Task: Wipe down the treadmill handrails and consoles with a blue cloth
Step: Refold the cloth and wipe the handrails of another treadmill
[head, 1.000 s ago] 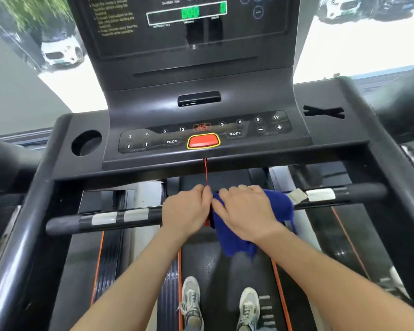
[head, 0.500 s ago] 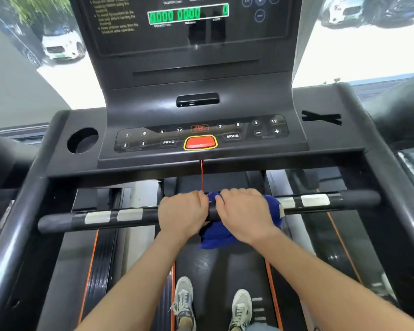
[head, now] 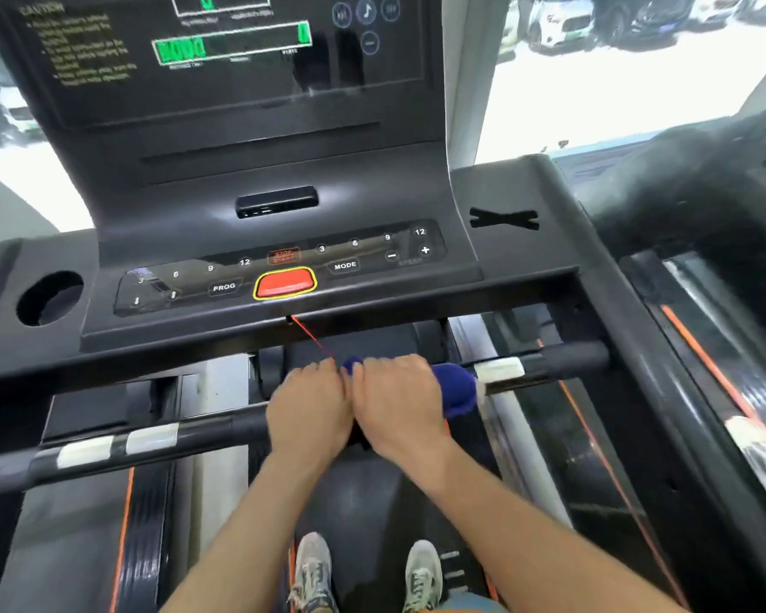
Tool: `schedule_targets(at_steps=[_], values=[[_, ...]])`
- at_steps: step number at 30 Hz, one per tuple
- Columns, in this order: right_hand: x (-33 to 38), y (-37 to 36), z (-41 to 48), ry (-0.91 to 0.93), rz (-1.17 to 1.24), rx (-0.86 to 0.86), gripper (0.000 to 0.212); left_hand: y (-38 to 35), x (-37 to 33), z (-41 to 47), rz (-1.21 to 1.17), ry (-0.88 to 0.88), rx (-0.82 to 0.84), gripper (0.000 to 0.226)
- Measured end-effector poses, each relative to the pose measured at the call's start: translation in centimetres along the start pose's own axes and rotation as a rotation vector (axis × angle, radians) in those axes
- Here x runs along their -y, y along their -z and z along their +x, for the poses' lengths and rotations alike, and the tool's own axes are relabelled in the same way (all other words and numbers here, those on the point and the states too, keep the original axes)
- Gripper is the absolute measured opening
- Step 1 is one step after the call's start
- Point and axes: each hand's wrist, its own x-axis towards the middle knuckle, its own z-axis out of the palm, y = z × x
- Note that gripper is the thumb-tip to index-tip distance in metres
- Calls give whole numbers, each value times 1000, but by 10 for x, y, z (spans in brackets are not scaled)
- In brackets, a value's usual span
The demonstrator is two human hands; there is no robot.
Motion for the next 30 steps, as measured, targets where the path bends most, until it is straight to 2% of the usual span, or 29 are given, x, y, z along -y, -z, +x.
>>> schedule_targets(at_steps=[2, 4, 6, 8, 11, 14, 17, 18, 20, 23, 26, 28, 30], values=[[-26, -4, -6, 4, 29, -32, 37, 11, 3, -3, 123, -51, -80, 31], [-77, -3, -18, -85, -19, -59, 36, 17, -2, -7, 138, -79, -227, 25], [-132, 1, -32, -157, -115, -25, 32, 20, -17, -8, 21, -151, -205, 24], [-158, 7, -41, -227, -173, 48, 33, 12, -44, -6, -131, -285, -115, 25], [-131, 5, -28, -319, -142, -14, 30, -3, -84, -6, -153, -448, -20, 40], [-91, -4, -25, -242, 1, -70, 26, -12, -82, -2, -149, -488, -46, 38], [-128, -11, -38, -66, -67, -128, 31, -10, -73, -2, -90, -549, -67, 34], [-149, -11, -43, -72, -101, -162, 34, -9, -74, 1, -60, -524, -61, 33], [-185, -3, -48, -177, -154, -191, 37, -8, -77, 6, 22, -456, 0, 33], [-201, 3, -49, -200, -286, -130, 31, -8, -80, 11, 119, -493, 34, 35], [-173, -2, -37, -410, -261, 8, 46, -6, -79, 17, 40, -443, 100, 40], [-141, -8, -27, -561, -192, 45, 49, -6, -79, 20, 40, -529, 120, 32], [-102, -7, -24, -554, -40, -92, 45, -1, -76, 21, 21, -579, 173, 26]])
